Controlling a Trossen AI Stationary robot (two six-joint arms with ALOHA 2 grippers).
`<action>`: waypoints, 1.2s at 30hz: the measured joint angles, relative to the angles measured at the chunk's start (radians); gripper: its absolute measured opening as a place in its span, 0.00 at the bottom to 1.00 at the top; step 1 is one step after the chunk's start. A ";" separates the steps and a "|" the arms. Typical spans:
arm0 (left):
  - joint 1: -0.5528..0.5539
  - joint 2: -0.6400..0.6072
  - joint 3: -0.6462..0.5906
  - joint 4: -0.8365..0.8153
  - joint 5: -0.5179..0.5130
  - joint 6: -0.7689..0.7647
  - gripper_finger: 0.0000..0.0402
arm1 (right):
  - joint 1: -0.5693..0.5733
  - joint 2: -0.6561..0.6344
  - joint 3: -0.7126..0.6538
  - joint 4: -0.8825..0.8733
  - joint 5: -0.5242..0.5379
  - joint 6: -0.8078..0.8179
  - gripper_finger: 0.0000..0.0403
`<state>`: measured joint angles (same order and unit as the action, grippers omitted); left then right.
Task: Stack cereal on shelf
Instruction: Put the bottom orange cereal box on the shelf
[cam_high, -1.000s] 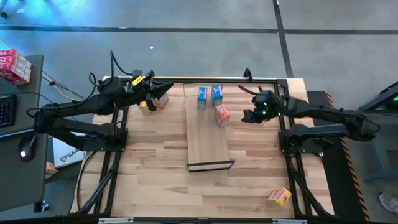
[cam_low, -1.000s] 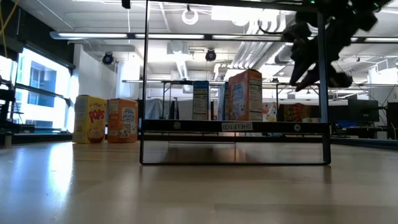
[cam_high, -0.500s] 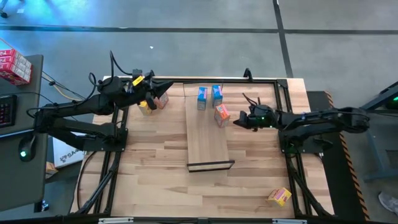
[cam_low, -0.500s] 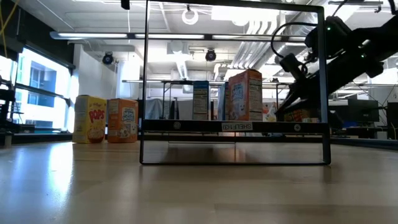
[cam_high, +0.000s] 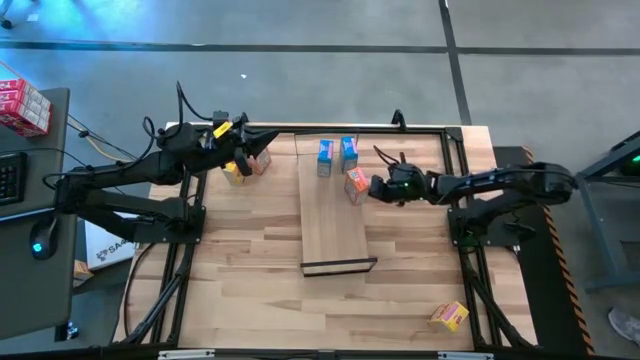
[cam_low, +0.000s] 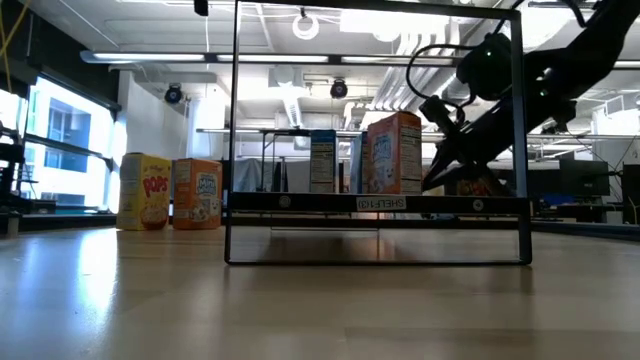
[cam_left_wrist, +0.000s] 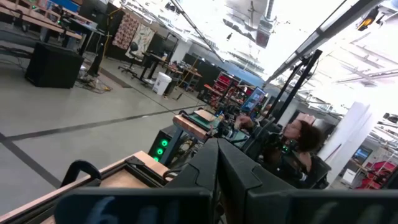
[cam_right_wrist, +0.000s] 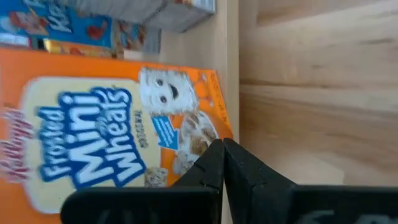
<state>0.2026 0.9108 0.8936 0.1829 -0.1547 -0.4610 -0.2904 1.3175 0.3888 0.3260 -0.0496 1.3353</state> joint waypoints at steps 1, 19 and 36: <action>0.000 0.000 0.000 0.000 0.000 0.000 0.00 | 0.004 0.011 0.006 -0.001 -0.004 0.003 0.00; 0.000 0.000 0.000 -0.004 0.003 0.010 0.00 | -0.017 0.073 0.102 -0.043 -0.015 -0.054 0.00; 0.000 0.000 0.000 -0.007 -0.013 0.030 0.00 | -0.070 0.060 0.102 -0.008 -0.032 -0.060 0.00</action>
<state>0.2024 0.9112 0.8936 0.1761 -0.1681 -0.4312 -0.3606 1.3777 0.4904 0.3176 -0.0819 1.2756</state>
